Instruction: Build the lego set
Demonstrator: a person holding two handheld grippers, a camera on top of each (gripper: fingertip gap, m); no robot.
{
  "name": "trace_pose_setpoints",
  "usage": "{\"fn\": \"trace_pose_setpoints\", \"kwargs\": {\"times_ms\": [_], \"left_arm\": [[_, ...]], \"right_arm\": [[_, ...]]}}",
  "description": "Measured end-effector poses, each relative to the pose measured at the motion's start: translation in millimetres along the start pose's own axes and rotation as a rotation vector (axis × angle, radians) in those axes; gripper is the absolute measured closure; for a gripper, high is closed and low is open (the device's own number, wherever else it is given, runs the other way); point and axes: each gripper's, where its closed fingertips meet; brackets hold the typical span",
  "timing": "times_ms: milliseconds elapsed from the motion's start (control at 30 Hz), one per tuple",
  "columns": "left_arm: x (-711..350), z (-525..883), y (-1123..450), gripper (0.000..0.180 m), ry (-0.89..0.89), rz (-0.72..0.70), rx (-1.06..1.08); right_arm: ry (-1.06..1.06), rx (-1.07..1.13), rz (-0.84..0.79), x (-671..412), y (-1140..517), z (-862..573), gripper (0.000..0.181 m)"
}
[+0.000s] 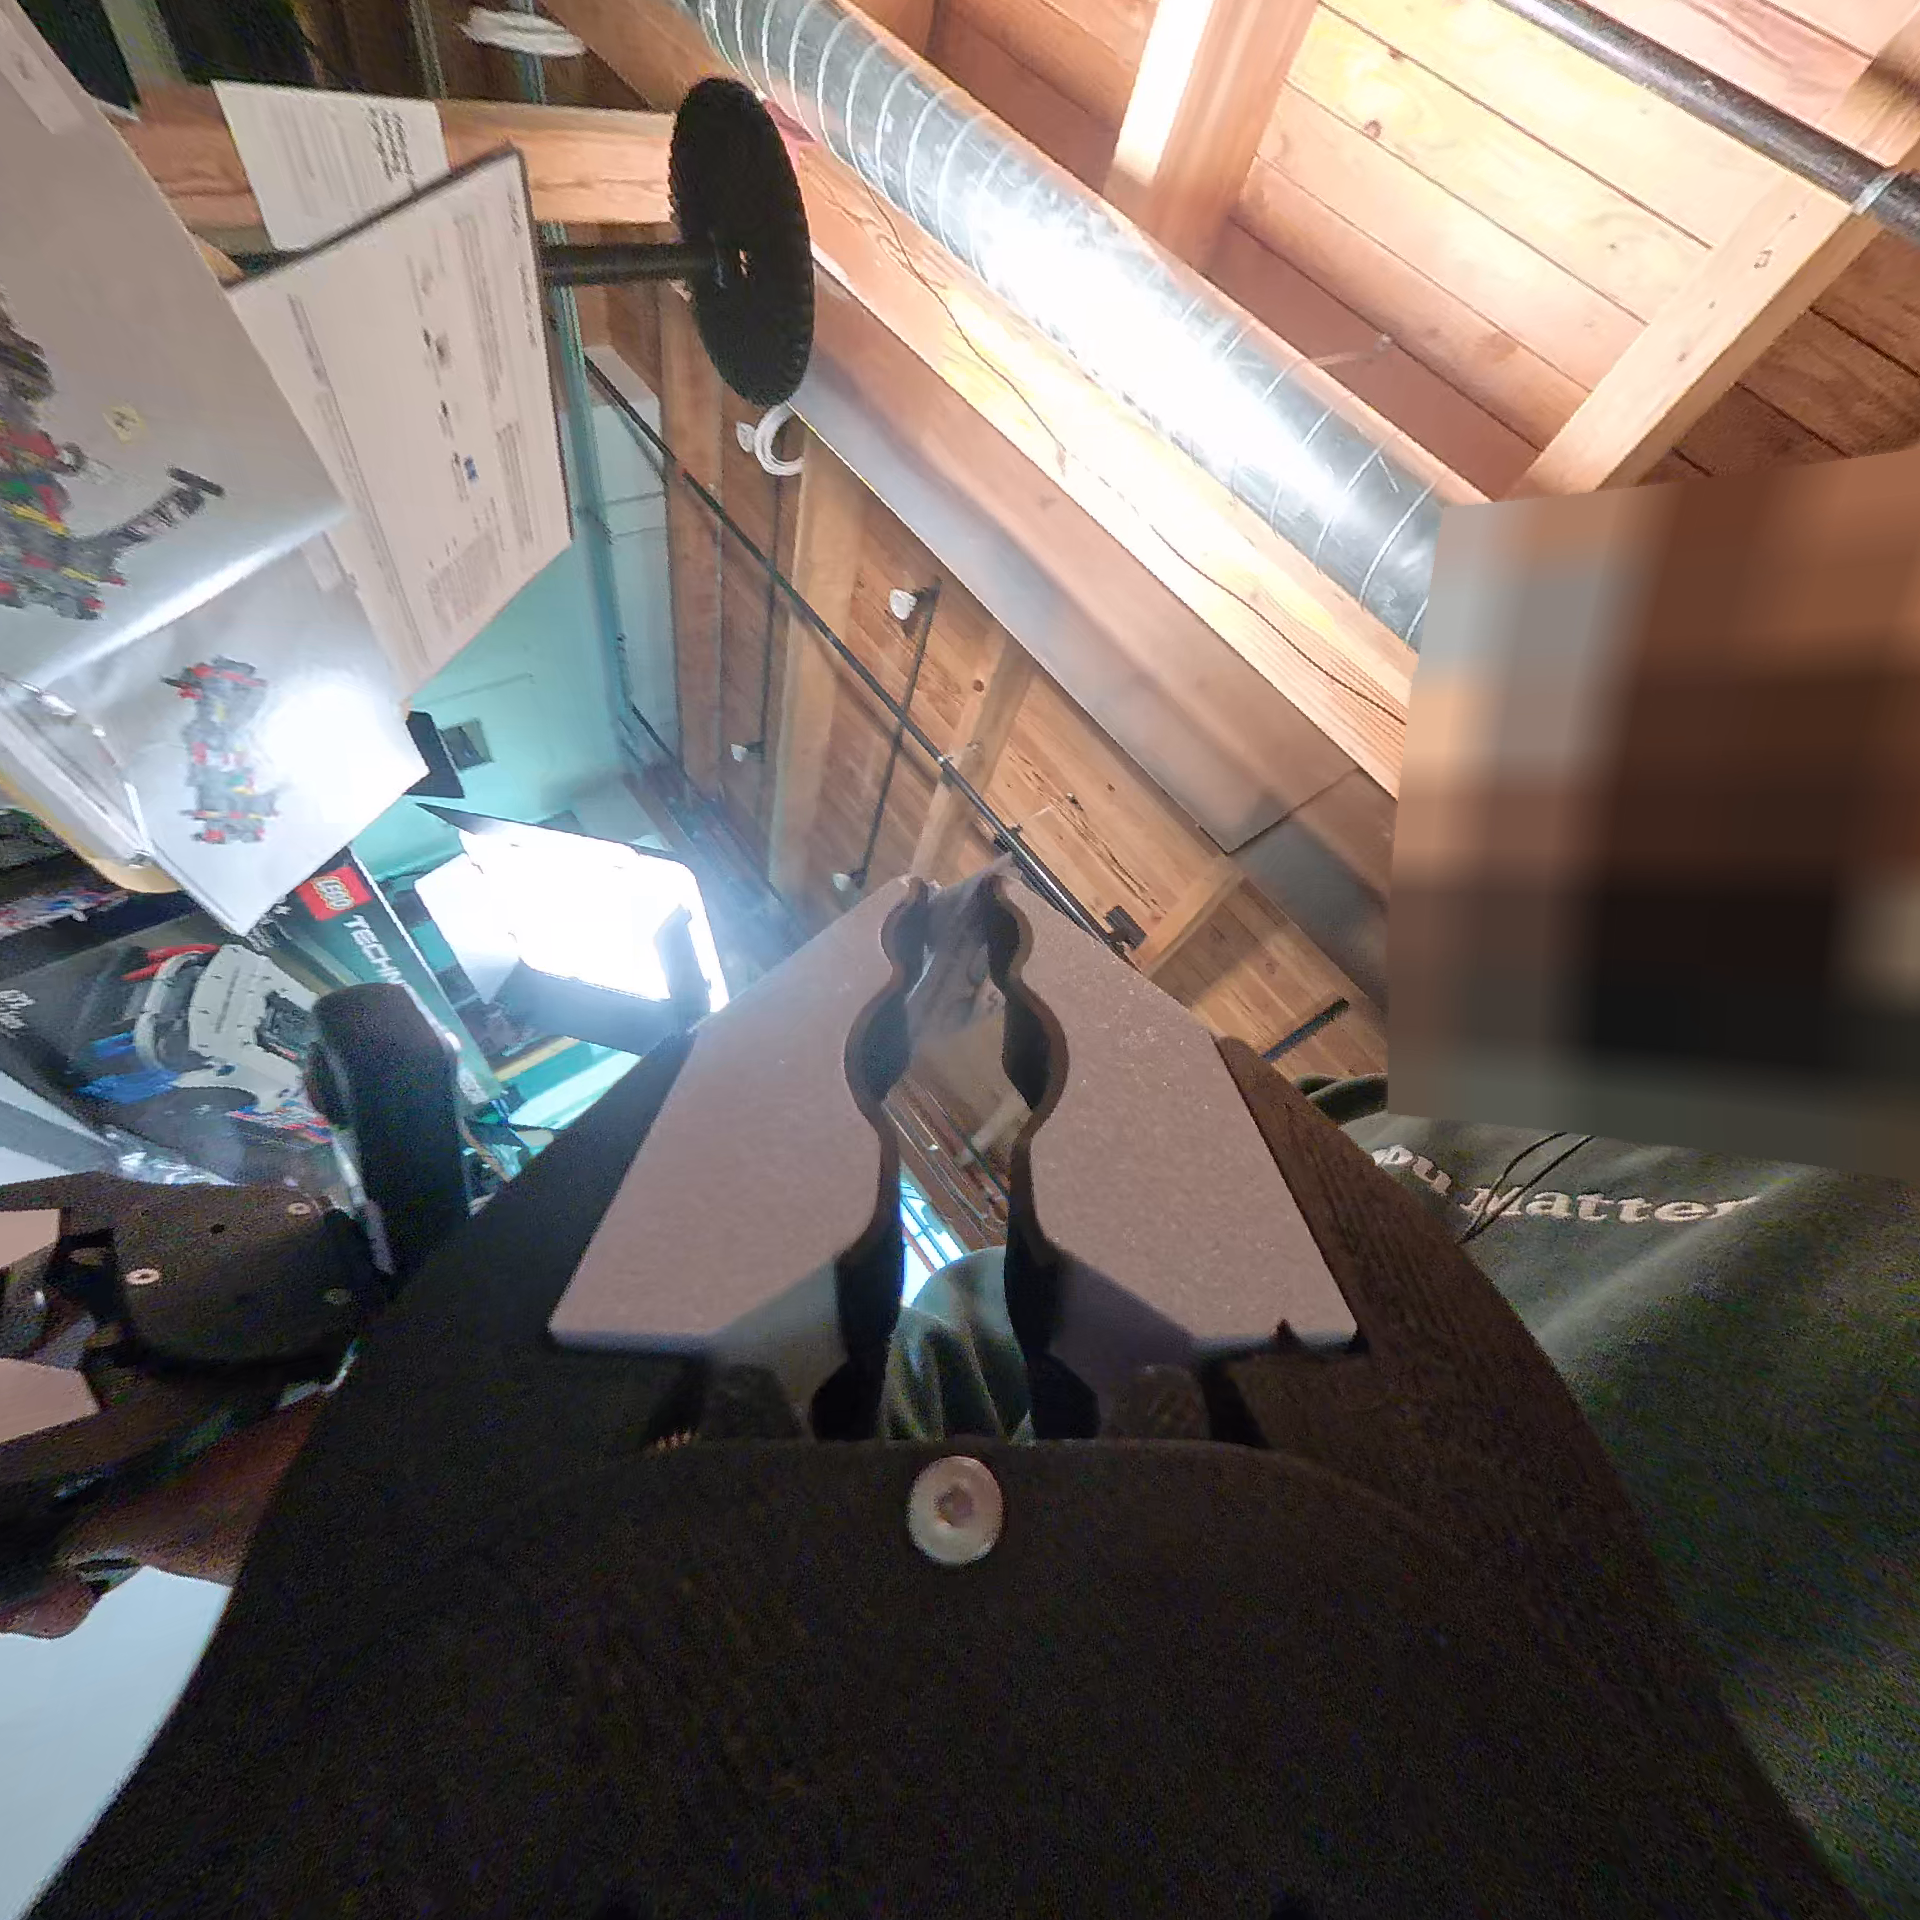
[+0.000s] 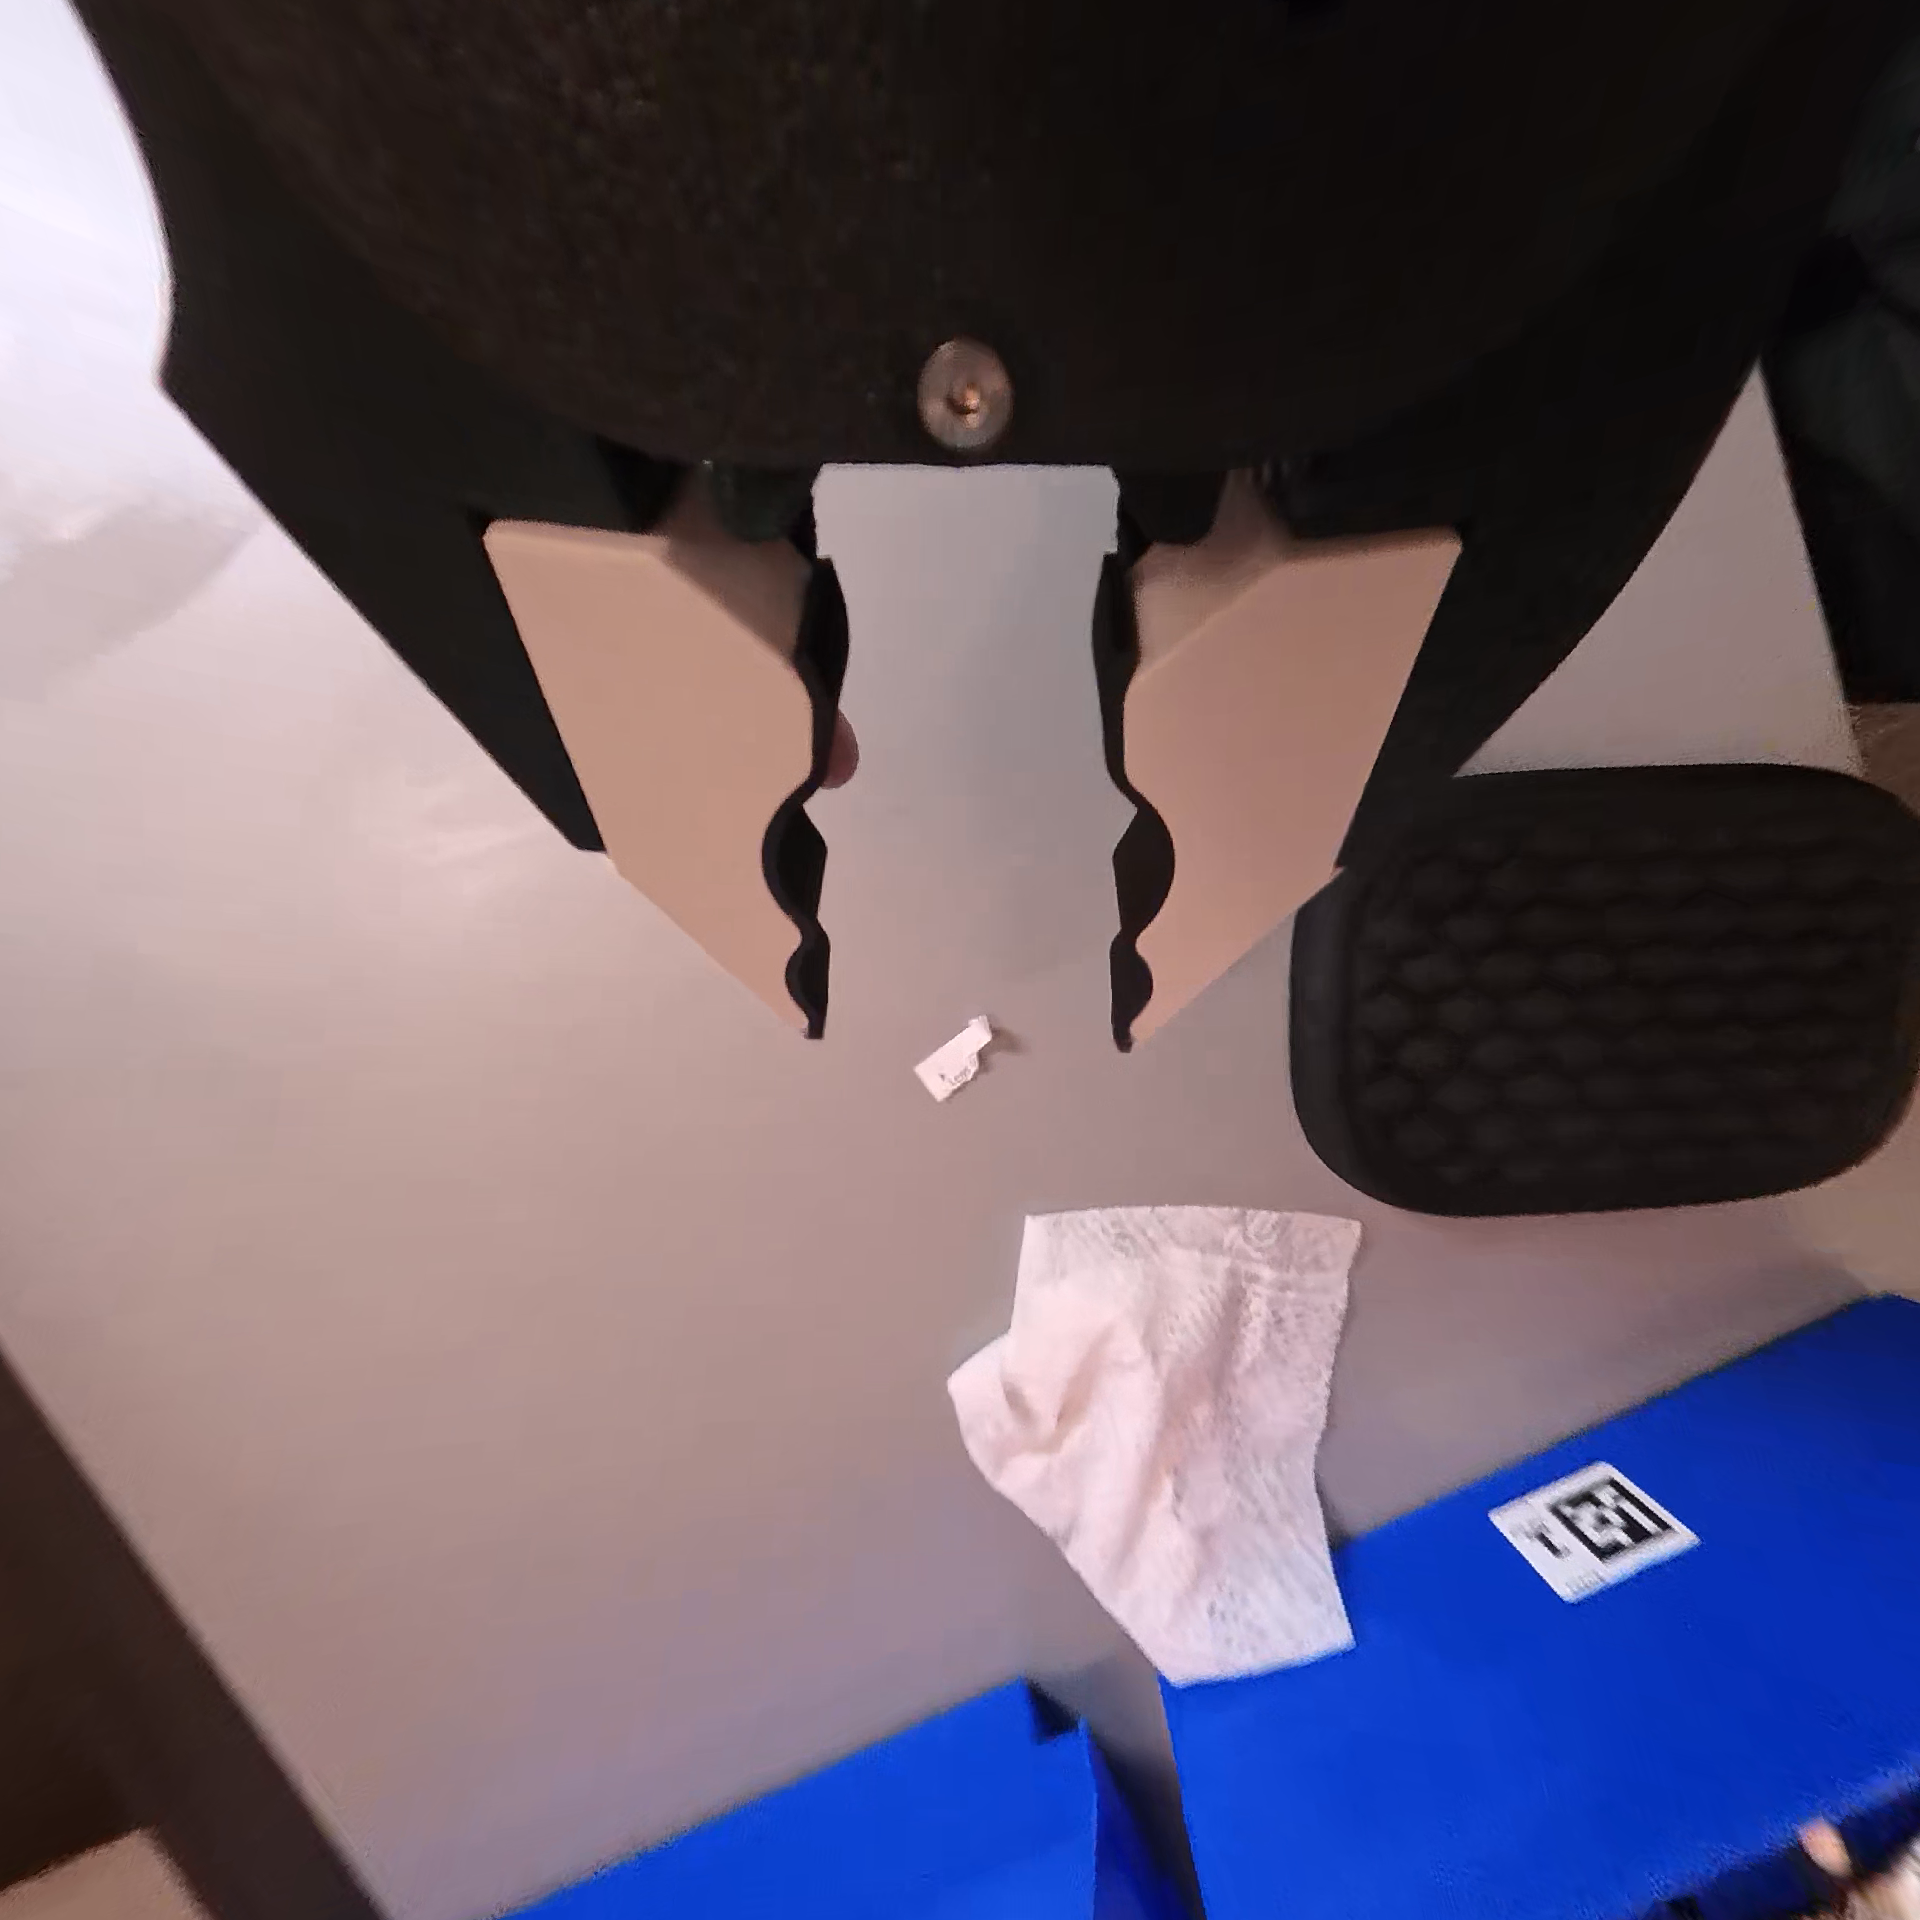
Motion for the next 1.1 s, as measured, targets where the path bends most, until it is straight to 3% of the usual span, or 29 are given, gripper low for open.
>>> {"fn": "trace_pose_setpoints", "kwargs": {"times_ms": [467,700,1100], "left_arm": [[-28.1,-24.3,53.7,0.171,-0.086,-0.054,-0.103],[-30.1,-23.4,58.2,0.171,-0.077,-0.060,-0.105],[-30.1,-23.6,56.6,0.171,-0.075,-0.055,-0.101]], "right_arm": [[-0.063,0.030,0.112,32.8,-66.0,0.6,0.135],[-0.031,0.066,0.113,27.4,-74.3,-2.7,0.156],[0.014,0.112,0.121,30.2,-73.2,-2.8,0.170]]}}
Point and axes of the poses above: each gripper's, where its closed fingertips meet, y back along the fingers, x out of its underside, z = x × y across the jaws, and after that the axes turned 3 degrees about x, right-handed
